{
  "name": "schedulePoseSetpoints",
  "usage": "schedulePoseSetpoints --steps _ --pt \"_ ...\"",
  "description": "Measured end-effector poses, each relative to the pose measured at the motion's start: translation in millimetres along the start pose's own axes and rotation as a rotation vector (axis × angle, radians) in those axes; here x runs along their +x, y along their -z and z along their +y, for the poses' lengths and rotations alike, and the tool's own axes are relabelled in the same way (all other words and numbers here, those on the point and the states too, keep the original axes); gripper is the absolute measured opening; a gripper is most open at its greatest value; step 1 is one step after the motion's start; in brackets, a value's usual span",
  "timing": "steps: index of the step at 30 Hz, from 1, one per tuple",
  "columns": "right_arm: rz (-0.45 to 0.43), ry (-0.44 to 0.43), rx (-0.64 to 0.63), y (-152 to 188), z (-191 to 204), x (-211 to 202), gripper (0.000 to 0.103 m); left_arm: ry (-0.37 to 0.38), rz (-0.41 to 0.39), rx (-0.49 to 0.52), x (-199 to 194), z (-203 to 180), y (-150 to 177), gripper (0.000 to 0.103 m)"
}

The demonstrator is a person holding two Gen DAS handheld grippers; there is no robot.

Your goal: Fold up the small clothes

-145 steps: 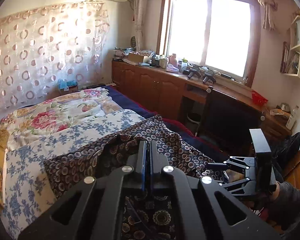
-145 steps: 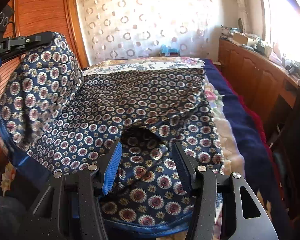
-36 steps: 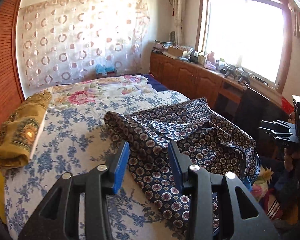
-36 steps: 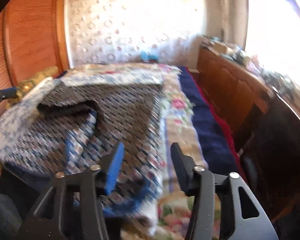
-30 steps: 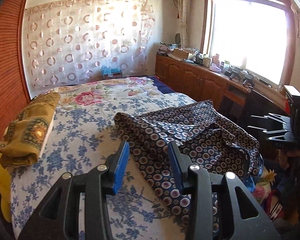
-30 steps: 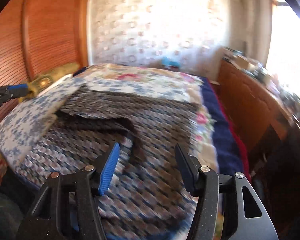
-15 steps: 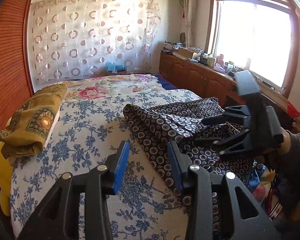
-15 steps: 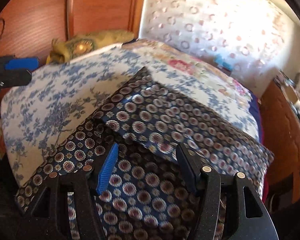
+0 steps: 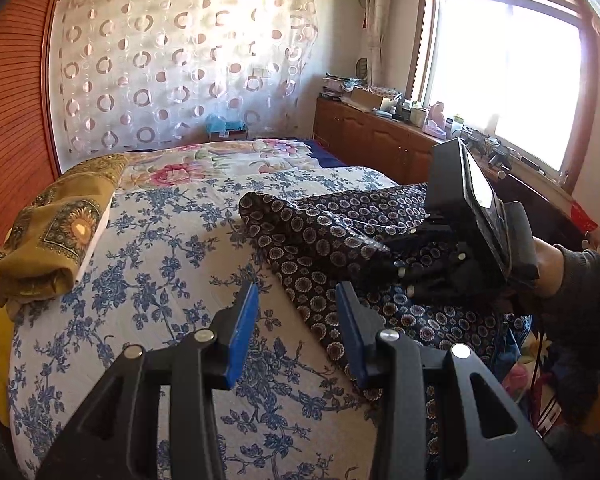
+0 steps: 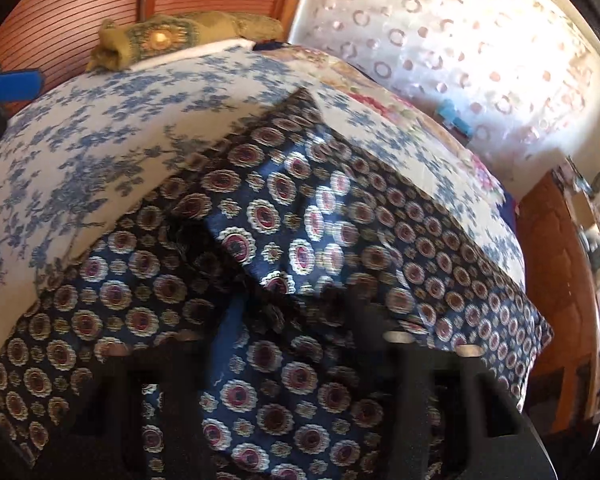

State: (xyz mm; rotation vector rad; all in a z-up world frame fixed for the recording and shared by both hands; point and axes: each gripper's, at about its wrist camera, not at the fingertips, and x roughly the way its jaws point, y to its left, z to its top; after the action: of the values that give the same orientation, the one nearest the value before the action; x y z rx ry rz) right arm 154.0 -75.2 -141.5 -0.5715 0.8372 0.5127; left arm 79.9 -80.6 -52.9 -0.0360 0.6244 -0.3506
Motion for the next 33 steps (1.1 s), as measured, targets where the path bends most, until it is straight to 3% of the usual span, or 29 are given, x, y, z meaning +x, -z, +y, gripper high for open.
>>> schedulePoseSetpoints --steps 1,2,6,12,17,24,25,28,33 --pt "-0.005 -0.002 0.027 0.3 -5.1 -0.3 0.006 0.001 0.001 0.001 0.6 -0.2 0.5 0.039" --pt "-0.008 0.002 0.041 1.1 -6.5 -3.5 0.003 0.003 0.003 0.001 1.3 -0.2 1.1 0.039" --pt "-0.069 -0.021 0.183 1.0 -40.3 -21.5 0.002 0.005 0.011 0.003 4.3 -0.2 2.7 0.039" --pt "-0.138 0.011 0.372 -1.1 -109.5 -51.4 0.002 0.014 0.02 0.007 9.0 -2.2 3.0 0.039" --pt "-0.105 0.073 0.474 3.4 -159.5 -55.1 0.002 0.021 0.023 0.017 10.4 -5.8 2.9 0.039" --pt "-0.033 0.213 0.529 22.4 -192.8 -50.7 0.002 0.029 0.03 0.024 13.4 -10.4 3.1 0.039" --pt "-0.022 0.22 0.53 26.0 -194.6 -50.5 0.006 0.03 0.031 0.026 14.0 -11.5 3.3 0.039" --pt "0.015 0.258 0.53 39.5 -194.6 -53.2 0.036 0.038 0.036 0.031 17.6 -14.9 3.4 0.039" --pt "-0.036 0.227 0.545 75.5 -183.8 -78.1 0.038 0.052 0.05 0.048 24.2 -24.3 4.5 0.039"
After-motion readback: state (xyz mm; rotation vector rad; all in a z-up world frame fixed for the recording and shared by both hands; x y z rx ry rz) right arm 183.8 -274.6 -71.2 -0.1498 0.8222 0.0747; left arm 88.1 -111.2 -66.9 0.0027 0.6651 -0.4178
